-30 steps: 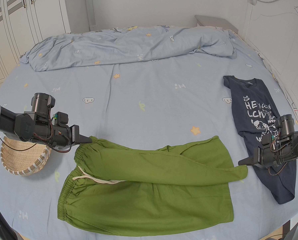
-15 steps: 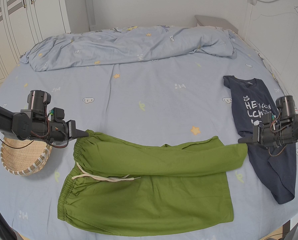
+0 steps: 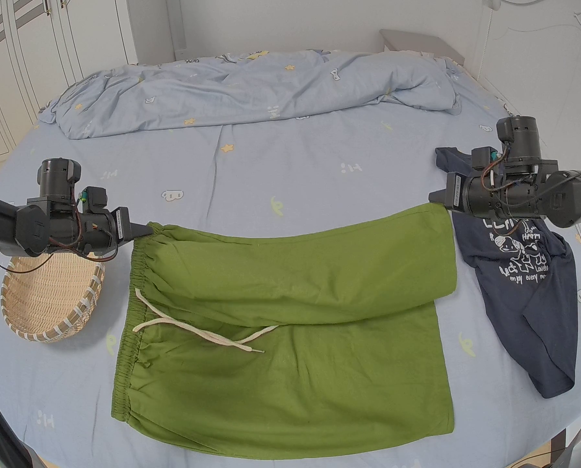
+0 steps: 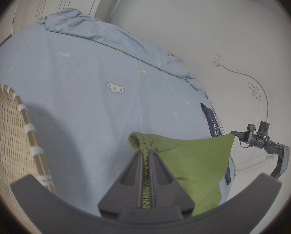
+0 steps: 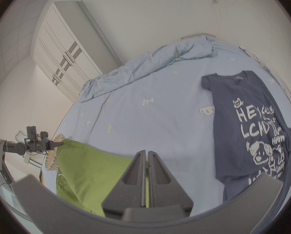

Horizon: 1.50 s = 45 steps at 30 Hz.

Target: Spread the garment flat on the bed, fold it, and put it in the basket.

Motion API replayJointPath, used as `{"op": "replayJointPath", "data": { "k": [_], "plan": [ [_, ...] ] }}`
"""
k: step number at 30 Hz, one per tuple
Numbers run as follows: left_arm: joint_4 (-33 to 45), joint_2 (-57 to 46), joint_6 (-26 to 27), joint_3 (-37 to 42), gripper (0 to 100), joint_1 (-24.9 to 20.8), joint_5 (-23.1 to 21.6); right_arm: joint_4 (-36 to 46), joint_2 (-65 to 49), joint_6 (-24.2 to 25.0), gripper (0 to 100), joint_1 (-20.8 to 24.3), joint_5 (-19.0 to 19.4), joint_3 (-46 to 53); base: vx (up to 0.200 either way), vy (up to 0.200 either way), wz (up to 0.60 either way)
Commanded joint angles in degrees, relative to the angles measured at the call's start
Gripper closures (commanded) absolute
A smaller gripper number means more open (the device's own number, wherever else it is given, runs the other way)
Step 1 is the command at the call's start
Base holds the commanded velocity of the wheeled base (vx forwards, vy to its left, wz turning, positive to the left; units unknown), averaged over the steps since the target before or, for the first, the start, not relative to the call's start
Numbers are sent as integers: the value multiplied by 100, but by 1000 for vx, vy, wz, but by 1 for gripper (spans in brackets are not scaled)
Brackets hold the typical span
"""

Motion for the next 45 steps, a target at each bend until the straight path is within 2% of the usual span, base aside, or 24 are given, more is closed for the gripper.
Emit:
{"op": "replayJointPath", "data": {
  "k": [1, 4, 9, 17, 22, 26, 33, 45],
  "plan": [
    [-17, 289, 3, -326, 100, 173, 4, -30, 693, -38, 100, 193, -225, -710, 0, 0, 0],
    [-17, 430, 3, -458, 100, 173, 4, -39, 895, -38, 100, 193, -295, -974, 0, 0, 0],
    [-17, 623, 21, -669, 100, 173, 39, -127, 1177, -73, 100, 158, -691, -1449, 0, 0, 0],
    [-263, 974, 38, -977, 100, 164, 690, -206, 1739, -293, 100, 158, -708, -2275, 0, 0, 0],
    [-316, 1124, 30, -1161, 100, 164, 698, -188, 2011, -416, 100, 149, -743, -2662, 0, 0, 0],
    [-316, 1247, 12, -1355, 100, 164, 716, -197, 2266, -566, 100, 149, -910, -2934, 0, 0, 0],
    [-324, 1273, 3, -1460, 100, 243, 725, -39, 2644, -601, 100, 167, -910, -3716, 0, 0, 0],
    [-324, 1370, 3, -1662, 100, 296, 795, 700, 3198, -689, 100, 123, -937, -3758, 0, 0, 0]
  ]
}}
